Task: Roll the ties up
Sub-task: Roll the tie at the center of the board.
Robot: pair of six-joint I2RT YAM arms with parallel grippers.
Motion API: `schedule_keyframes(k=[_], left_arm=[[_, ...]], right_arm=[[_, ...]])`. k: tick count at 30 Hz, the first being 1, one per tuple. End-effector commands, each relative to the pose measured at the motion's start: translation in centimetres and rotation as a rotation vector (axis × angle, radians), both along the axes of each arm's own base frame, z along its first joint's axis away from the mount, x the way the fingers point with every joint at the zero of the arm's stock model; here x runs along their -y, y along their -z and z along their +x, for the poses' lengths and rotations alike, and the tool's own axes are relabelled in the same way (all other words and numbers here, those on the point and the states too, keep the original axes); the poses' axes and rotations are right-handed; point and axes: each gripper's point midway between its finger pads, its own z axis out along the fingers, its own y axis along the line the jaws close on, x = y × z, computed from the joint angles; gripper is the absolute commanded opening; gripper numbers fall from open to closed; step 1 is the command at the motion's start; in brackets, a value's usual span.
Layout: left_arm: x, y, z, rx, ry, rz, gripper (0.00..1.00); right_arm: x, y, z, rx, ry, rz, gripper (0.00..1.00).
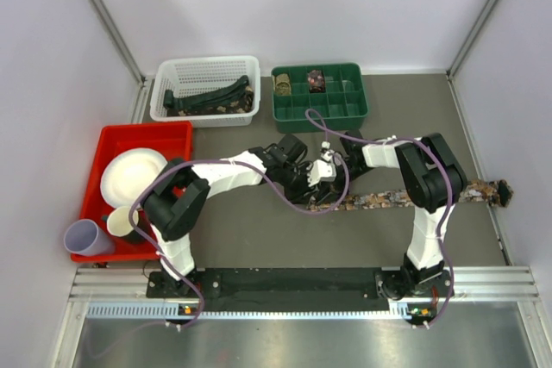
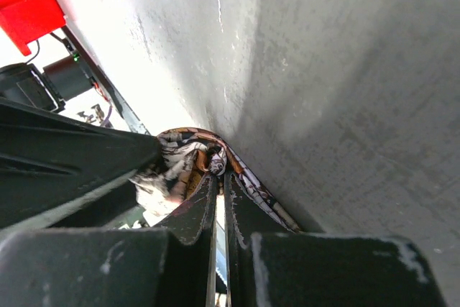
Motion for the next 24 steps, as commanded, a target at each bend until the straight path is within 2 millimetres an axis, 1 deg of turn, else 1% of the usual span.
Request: schedule_keyframes(k=[1, 5, 9, 12, 16, 18, 23, 24], left_arm=[[2.4, -0.5, 0.0, -0.026, 0.019, -0.056, 0.39], [3.2, 0.5, 0.0, -0.033, 0.019, -0.039, 0.40], [3.0, 1.8, 0.0, -0.032, 0.021, -0.005, 0.40], [2.3, 3.0, -0.1, -0.031, 0.028, 0.037, 0.39], [0.7, 4.4, -0.6, -0.032, 0.036, 0.109, 0.32], [-0.1, 4.8, -0.7, -0.019, 0.041, 0.139, 0.29], [-1.8, 5.7, -1.6, -0.013, 0.069, 0.207, 0.27], [-2.1, 6.0, -1.8, -0.010, 0.079, 0.218, 0.27]], right_arm=[[1.3, 3.0, 1.1, 0.055, 0.005, -0.120, 0.00], [1.3, 3.0, 1.0, 0.047, 0.005, -0.114, 0.00], [1.3, 3.0, 0.9, 0.048, 0.007, -0.114, 0.00], [1.2, 3.0, 0.8, 0.047, 0.007, -0.107, 0.00], [0.9, 2.3, 0.8, 0.044, 0.004, -0.082, 0.00], [0.6, 1.3, 0.8, 0.046, 0.005, -0.060, 0.01], [0.3, -1.7, 1.1, 0.054, 0.012, -0.014, 0.08], [0.4, -2.2, 1.1, 0.055, 0.011, -0.003, 0.11]])
